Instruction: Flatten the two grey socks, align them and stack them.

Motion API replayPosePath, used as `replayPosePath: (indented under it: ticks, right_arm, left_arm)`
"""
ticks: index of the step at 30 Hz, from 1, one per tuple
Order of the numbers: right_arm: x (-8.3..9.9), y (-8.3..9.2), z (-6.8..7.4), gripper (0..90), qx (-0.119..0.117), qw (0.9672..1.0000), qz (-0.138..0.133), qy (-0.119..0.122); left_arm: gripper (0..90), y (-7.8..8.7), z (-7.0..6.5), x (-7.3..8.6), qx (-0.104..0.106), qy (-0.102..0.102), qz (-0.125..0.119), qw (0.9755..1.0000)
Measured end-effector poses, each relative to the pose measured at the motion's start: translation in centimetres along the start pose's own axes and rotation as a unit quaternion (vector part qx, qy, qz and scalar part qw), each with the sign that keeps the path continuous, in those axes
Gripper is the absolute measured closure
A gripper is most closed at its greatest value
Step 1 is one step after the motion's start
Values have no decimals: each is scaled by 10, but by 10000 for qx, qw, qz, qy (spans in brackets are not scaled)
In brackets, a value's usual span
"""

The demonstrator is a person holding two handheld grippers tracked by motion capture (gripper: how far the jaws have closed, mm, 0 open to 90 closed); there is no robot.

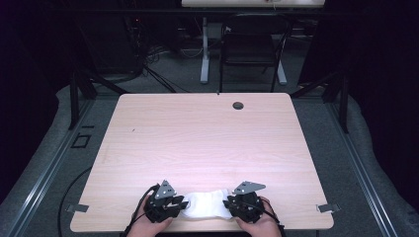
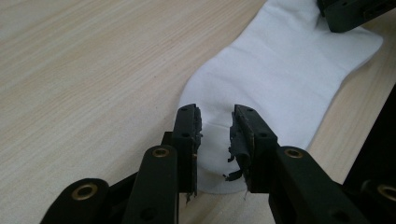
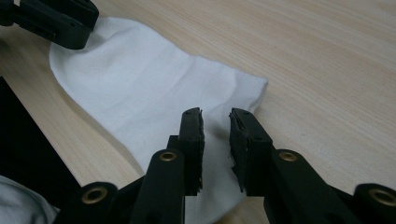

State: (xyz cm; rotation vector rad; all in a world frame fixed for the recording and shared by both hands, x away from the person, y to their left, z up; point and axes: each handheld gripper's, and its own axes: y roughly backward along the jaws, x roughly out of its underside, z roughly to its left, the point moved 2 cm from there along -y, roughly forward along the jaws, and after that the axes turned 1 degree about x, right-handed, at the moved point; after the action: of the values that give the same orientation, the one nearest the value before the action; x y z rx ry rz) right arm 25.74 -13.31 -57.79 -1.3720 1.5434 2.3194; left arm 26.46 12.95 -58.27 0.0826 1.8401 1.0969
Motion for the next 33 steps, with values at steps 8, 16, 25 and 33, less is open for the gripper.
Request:
replayPosePath:
  ticks: [8,16,25,33]
  right_arm:
    - [3,-4,-1,749,51,9999,102,-21]
    - [4,-5,-3,752,20,9999,90,-104]
    - [2,-7,-5,755,34,9999,82,-143]
    - [-4,-11,-7,754,52,9998,137,-147]
  left_arm:
    - [710,-2,1,3,1,-46,48,10000]
    - [714,-4,2,4,-17,-48,42,10000]
    - [717,-5,4,3,-26,8,1,10000]
    - [716,-7,10,1,-90,64,-29,9999]
